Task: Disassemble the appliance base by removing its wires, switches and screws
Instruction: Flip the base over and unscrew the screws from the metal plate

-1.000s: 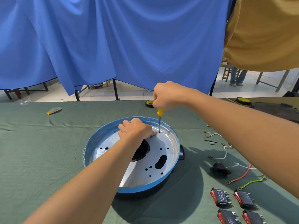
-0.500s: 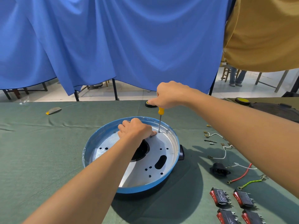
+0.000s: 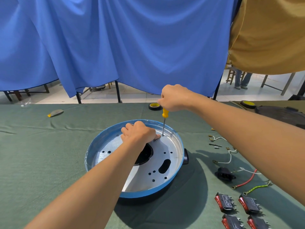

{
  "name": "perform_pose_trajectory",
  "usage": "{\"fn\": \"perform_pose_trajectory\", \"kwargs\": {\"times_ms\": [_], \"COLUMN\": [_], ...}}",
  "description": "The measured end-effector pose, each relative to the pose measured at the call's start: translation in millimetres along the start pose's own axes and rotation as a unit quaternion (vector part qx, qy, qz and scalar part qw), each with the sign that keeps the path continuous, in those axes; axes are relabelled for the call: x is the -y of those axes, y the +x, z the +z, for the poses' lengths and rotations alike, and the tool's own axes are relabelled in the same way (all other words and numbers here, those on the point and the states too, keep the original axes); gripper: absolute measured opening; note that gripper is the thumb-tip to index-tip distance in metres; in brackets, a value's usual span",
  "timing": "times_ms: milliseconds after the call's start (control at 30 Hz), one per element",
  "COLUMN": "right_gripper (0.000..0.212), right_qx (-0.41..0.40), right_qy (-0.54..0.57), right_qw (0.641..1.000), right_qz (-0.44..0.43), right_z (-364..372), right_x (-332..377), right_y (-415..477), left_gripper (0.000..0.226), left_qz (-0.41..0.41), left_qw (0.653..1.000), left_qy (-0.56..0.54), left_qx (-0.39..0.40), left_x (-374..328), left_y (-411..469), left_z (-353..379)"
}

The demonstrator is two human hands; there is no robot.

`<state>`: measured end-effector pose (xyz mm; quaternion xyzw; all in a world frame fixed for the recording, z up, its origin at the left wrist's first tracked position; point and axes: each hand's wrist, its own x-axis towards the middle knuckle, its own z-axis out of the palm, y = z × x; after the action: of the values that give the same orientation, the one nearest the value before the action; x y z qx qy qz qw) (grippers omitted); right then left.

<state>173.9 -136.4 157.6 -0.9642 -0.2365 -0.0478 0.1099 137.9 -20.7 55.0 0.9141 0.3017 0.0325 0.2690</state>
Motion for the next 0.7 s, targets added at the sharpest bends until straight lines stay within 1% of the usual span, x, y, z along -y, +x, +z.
{"fn": "perform_pose_trajectory", "kwargs": {"times_ms": [33, 67, 133, 200, 267, 300, 367, 433, 467, 500, 533, 567, 633, 667, 700], "right_gripper": [0.02, 0.019, 0.027, 0.028, 0.043, 0.042, 0.027, 0.034, 0.035, 0.031, 0.025, 0.027, 0.038, 0.035, 0.027], "right_qx": [0.02, 0.039, 0.062, 0.05, 0.02, 0.011, 0.02, 0.044, 0.053, 0.053, 0.043, 0.025, 0.001, 0.0, 0.01], "right_qy": [0.008, 0.018, 0.017, -0.001, -0.003, 0.003, 0.012, 0.025, 0.024, 0.017, 0.008, 0.004, 0.003, 0.012, 0.021], "right_qw": [1.0, 0.999, 0.998, 0.999, 1.0, 1.0, 1.0, 0.999, 0.998, 0.998, 0.999, 1.0, 1.0, 1.0, 1.0], "right_qz": [-0.006, -0.012, -0.016, -0.018, -0.004, -0.004, -0.018, -0.018, -0.018, -0.019, -0.014, -0.003, 0.015, 0.011, 0.006], "right_z": [-1.5, -3.4, -7.0, -7.8, -5.9, -4.6, -3.5, -5.1, -6.5, -6.5, -6.8, -6.3, -3.8, -2.4, -1.7], "right_x": [0.8, 1.2, 2.0, -0.2, -1.9, -2.0, 1.2, 4.1, 4.7, 3.8, 2.4, 0.5, -1.9, -2.8, -2.7], "right_y": [-0.1, 0.2, -0.6, -1.3, -2.6, -3.8, -6.8, -8.4, -9.1, -8.0, -7.5, -6.0, -4.8, -4.0, -3.5], "left_gripper": [0.056, 0.056, 0.055, 0.055, 0.055, 0.055, 0.055, 0.056, 0.056, 0.056, 0.056, 0.057, 0.057, 0.057, 0.058], "left_qz": [0.001, 0.002, 0.002, 0.002, 0.001, 0.002, 0.003, 0.002, 0.001, 0.0, 0.0, 0.001, 0.001, 0.001, 0.001], "left_qw": [1.0, 1.0, 1.0, 1.0, 1.0, 1.0, 1.0, 1.0, 1.0, 1.0, 1.0, 1.0, 1.0, 1.0, 1.0], "left_qy": [-0.001, -0.001, -0.002, -0.001, 0.0, 0.0, 0.002, 0.005, 0.004, 0.003, 0.002, 0.003, 0.003, 0.002, 0.002], "left_qx": [-0.001, -0.001, -0.001, 0.0, 0.001, 0.001, 0.001, 0.0, 0.0, -0.001, -0.001, 0.0, 0.0, 0.0, 0.0], "left_x": [0.2, 0.2, 0.1, -0.1, 0.2, 0.4, 0.6, 0.7, 0.7, 0.6, 0.7, 0.7, 0.9, 0.9, 0.8], "left_y": [-0.1, -0.2, -0.2, -0.1, 0.2, 0.4, 0.6, 0.7, 0.7, 0.8, 0.7, 0.5, 0.2, 0.0, 0.0], "left_z": [0.2, 0.2, 0.1, 0.2, 0.4, 0.4, 0.7, 0.8, 0.8, 0.6, 0.5, 0.4, 0.3, 0.2, 0.2]}}
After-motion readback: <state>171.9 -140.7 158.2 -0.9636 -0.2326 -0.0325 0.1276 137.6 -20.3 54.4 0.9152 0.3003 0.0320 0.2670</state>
